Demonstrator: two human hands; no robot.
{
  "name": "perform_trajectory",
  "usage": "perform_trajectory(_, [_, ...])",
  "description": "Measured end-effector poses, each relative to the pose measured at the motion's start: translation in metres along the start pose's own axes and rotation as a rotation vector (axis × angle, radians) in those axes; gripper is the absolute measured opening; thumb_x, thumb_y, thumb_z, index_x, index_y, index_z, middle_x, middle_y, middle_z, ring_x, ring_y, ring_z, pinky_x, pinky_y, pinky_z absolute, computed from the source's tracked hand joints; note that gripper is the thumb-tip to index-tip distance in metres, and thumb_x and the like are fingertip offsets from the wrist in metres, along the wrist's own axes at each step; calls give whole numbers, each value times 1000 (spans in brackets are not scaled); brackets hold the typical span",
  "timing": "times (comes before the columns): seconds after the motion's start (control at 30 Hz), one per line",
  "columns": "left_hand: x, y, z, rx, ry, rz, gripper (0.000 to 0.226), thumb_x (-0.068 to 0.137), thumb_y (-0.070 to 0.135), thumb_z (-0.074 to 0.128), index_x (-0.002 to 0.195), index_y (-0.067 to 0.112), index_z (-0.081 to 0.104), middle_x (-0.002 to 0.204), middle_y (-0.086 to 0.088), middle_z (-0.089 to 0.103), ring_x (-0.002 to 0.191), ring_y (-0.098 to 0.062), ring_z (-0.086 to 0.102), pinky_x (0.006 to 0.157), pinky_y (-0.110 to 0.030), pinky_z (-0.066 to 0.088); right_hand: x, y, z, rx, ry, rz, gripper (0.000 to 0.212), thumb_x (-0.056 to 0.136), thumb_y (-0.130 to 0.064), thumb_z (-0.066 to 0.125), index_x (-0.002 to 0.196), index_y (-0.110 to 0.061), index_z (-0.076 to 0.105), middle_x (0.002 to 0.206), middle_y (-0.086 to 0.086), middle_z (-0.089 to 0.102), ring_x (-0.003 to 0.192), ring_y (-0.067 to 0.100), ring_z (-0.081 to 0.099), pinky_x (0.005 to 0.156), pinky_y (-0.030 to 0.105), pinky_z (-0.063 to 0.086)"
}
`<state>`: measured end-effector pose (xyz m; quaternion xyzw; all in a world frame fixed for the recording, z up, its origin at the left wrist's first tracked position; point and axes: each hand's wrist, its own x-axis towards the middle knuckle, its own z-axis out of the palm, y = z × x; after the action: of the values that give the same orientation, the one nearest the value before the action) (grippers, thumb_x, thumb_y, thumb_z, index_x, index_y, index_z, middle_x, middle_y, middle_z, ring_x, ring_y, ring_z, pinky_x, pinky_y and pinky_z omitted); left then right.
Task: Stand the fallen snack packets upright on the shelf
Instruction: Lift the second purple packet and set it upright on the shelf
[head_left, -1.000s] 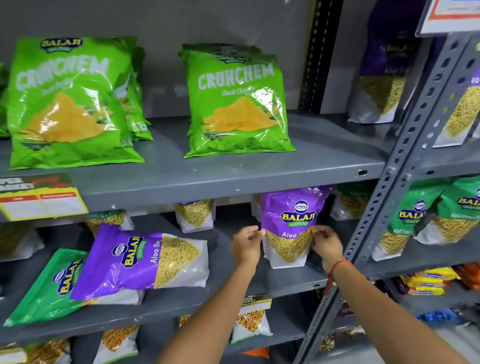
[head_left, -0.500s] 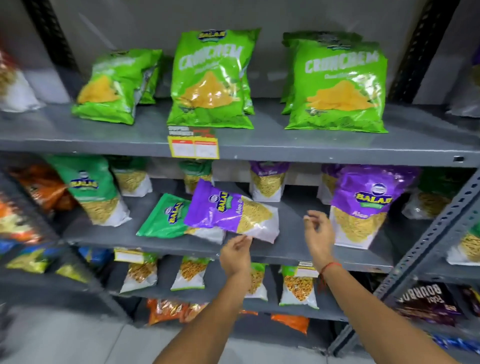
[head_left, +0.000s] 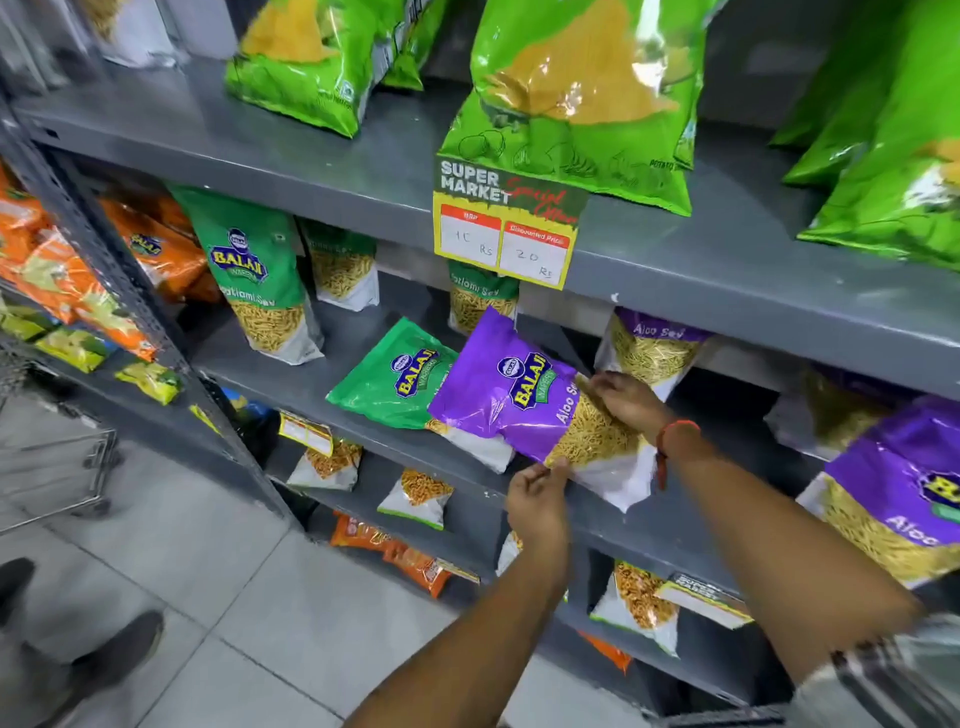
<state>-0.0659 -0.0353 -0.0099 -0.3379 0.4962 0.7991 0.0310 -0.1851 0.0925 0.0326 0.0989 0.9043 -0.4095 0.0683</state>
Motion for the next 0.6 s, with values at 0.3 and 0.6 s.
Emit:
perform_trajectory(0.3, [1, 18, -6, 88, 135, 91, 11, 83, 19, 67, 75, 13, 65, 65, 6, 63, 64, -11, 58, 72, -27, 42, -28, 24, -6, 2, 255, 62, 12, 82, -19, 63, 82, -12, 72, 85, 7, 66, 83, 16, 56, 76, 22, 41])
perform_trajectory(0.6, [-34, 59, -91, 323, -52, 407, 9, 83, 11, 65, 79, 5, 71, 71, -9, 67, 70, -21, 57, 63, -19, 45, -172, 21, 45, 250, 515, 177, 16, 78, -16, 56, 65, -21, 64, 70, 9, 65, 72, 19, 58, 74, 40, 51])
